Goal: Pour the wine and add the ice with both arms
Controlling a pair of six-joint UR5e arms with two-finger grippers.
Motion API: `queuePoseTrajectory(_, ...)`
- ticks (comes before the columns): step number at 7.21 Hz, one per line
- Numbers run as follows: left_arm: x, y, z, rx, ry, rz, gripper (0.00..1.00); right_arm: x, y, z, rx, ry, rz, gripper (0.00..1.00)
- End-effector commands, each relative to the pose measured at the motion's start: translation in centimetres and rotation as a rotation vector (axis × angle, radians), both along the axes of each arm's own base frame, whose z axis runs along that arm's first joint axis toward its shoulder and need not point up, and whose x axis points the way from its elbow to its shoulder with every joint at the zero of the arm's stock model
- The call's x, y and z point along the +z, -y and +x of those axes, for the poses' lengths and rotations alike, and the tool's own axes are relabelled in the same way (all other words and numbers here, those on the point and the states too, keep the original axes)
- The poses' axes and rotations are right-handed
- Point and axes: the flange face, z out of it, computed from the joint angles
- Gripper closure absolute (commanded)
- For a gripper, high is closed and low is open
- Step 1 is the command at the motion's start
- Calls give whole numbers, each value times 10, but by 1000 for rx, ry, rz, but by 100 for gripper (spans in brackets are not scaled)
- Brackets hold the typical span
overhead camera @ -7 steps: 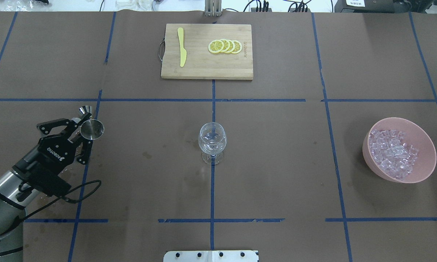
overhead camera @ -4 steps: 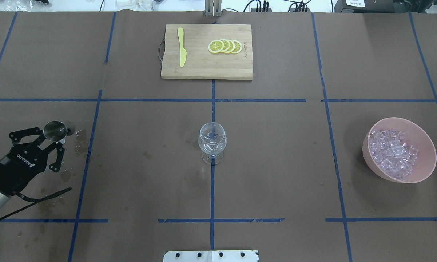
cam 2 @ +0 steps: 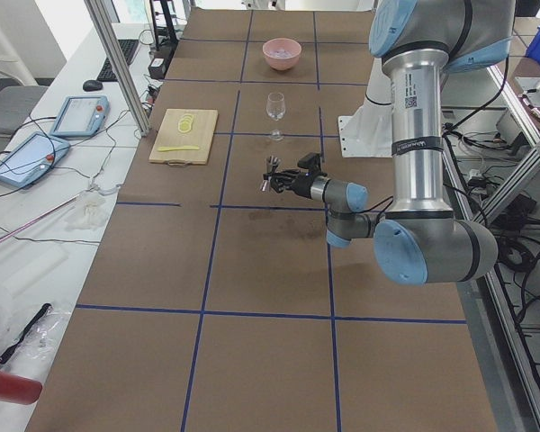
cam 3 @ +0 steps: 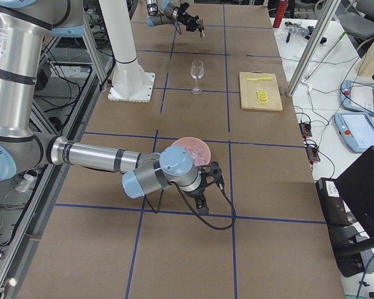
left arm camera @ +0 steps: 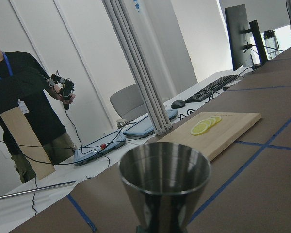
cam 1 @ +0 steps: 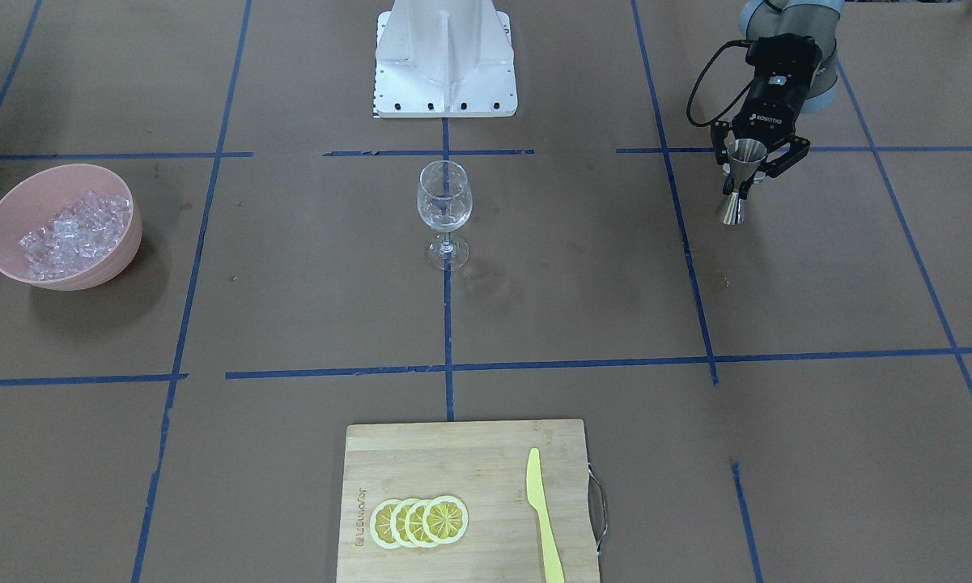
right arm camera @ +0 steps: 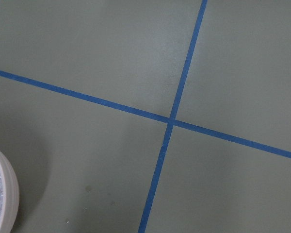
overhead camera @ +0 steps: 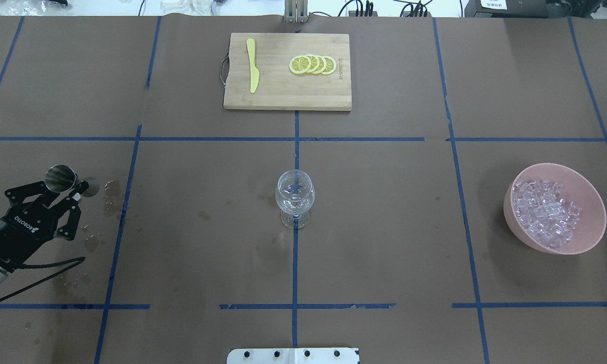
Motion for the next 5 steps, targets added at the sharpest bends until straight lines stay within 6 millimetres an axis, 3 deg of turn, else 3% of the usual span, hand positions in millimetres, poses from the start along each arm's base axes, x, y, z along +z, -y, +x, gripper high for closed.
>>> queuePoseTrajectory(1,31,1,6,40,-120,-135,100,-1,0,0,0,0,2,0)
queuePoseTrajectory(3,51,3,16,51,-226,-284,100,-2,0,0,0,0,3,0)
queuePoseTrajectory(5,71,6,16,-56,-196,-293,100,-3,0,0,-1,1,5,0)
